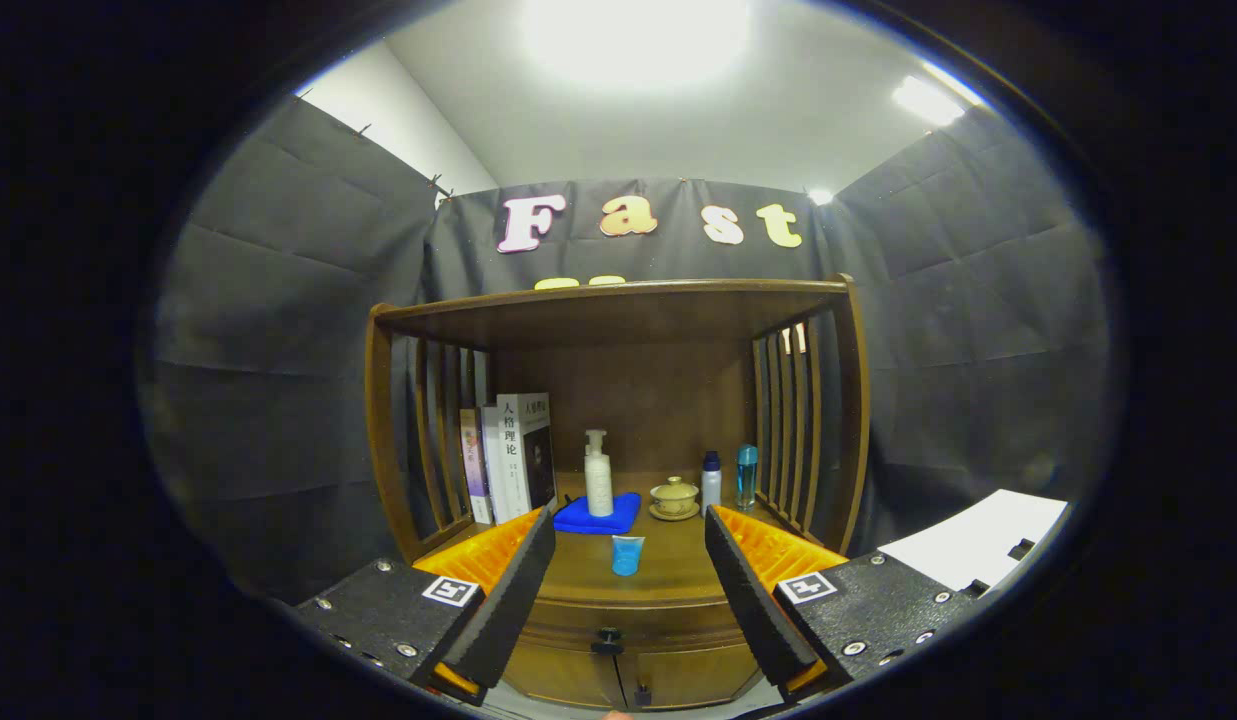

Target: Pull open the drawer, take out the items inside it, and place them on the countertop above the cabinet.

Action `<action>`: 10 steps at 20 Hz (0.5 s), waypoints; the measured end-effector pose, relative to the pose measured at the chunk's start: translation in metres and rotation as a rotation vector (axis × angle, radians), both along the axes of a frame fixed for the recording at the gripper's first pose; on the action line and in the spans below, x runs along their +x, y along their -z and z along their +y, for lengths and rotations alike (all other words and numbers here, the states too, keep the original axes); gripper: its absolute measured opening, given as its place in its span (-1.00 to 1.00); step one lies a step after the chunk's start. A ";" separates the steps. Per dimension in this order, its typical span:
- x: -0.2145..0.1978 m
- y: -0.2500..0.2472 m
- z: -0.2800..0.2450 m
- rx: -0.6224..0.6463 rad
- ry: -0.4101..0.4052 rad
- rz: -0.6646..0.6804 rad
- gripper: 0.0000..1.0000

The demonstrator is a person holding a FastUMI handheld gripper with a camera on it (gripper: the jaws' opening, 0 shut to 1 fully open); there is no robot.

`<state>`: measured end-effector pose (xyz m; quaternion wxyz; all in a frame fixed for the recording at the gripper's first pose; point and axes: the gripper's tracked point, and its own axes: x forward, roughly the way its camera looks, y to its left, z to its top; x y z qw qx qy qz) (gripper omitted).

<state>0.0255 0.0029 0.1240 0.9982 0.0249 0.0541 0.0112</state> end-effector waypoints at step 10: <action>0.005 0.009 -0.032 -0.038 0.074 -0.004 0.86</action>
